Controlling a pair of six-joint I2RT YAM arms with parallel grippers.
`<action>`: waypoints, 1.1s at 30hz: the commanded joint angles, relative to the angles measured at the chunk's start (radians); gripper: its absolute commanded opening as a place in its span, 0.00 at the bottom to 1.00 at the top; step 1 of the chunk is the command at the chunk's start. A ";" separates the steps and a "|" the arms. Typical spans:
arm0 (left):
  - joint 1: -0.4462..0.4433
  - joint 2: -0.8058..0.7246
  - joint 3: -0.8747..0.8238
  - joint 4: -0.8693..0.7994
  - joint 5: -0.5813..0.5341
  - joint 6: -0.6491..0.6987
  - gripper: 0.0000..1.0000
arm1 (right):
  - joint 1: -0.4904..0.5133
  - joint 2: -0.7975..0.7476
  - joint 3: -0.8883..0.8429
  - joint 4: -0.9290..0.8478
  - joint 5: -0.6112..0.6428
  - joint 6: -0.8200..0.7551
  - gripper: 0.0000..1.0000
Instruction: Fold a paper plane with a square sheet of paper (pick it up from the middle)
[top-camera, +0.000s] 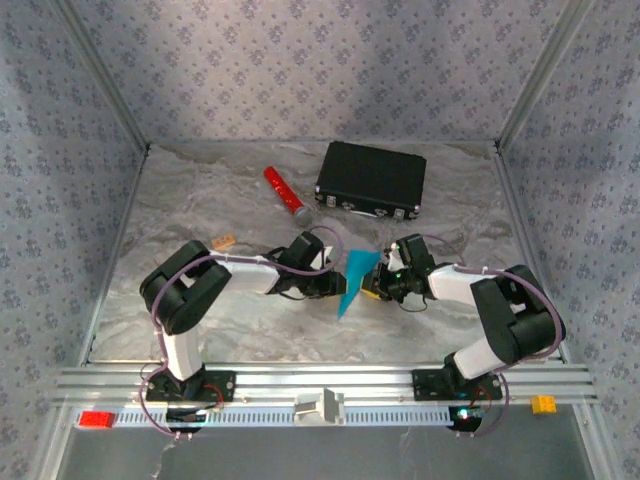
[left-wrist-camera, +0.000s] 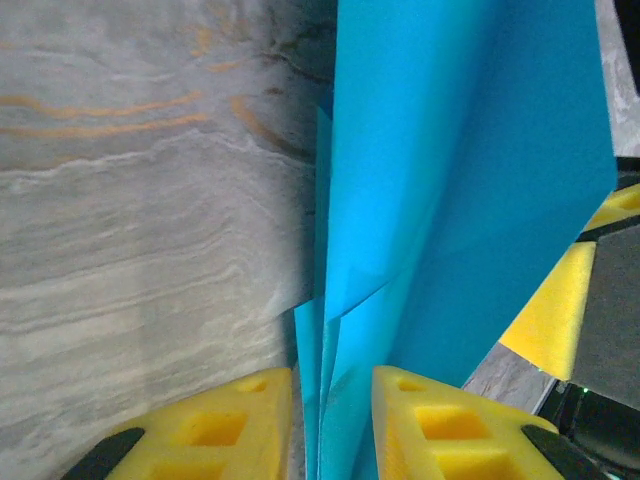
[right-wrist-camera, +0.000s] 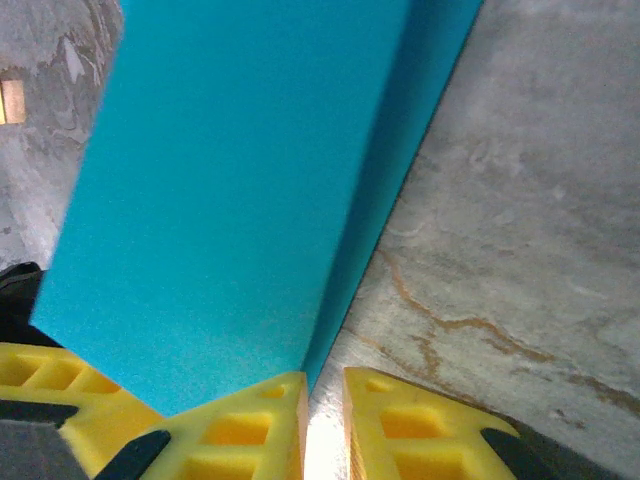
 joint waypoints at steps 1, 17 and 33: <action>-0.008 0.031 0.030 0.000 0.041 0.026 0.27 | 0.006 0.010 -0.017 0.007 -0.025 0.012 0.17; -0.011 0.058 0.055 0.005 0.090 0.035 0.27 | 0.005 0.028 -0.030 0.033 -0.035 0.014 0.16; -0.020 -0.010 0.059 -0.046 0.045 0.096 0.07 | -0.016 -0.024 -0.029 -0.005 -0.006 0.005 0.16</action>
